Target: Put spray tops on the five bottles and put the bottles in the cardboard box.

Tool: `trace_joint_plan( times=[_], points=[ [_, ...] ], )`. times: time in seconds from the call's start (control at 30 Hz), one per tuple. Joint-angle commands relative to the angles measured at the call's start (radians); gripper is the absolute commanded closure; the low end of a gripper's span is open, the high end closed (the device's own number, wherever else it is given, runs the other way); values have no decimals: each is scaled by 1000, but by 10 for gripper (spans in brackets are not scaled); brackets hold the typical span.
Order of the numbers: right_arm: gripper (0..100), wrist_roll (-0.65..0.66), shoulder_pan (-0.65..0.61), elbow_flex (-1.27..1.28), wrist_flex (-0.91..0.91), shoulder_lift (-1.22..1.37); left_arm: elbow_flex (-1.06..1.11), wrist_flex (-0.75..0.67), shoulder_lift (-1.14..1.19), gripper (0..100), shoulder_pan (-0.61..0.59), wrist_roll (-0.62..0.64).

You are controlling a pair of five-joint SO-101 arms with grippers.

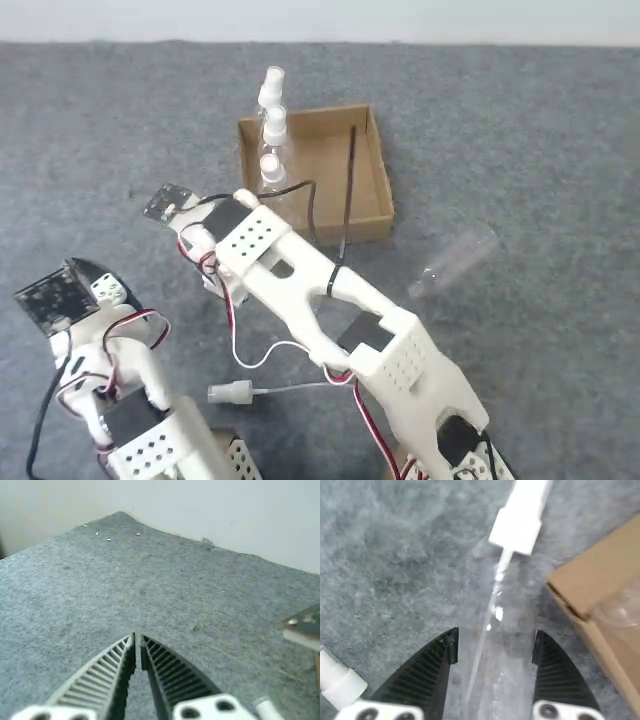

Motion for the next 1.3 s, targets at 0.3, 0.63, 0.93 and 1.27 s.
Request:
trace_joint_plan(
  times=[0.3,0.63,0.93,1.27],
  points=[
    [947,35,-18,-66,12,-2,-33,-38,-17,985,2,8],
    [989,78,-13,-66,65,-68,-33,-38,-17,985,2,8],
    [989,77,-12,-61,157,-199,-31,-38,-17,985,2,8],
    [991,74,-10,-46,145,-208,-28,-55,-17,985,-2,8]
  ],
)
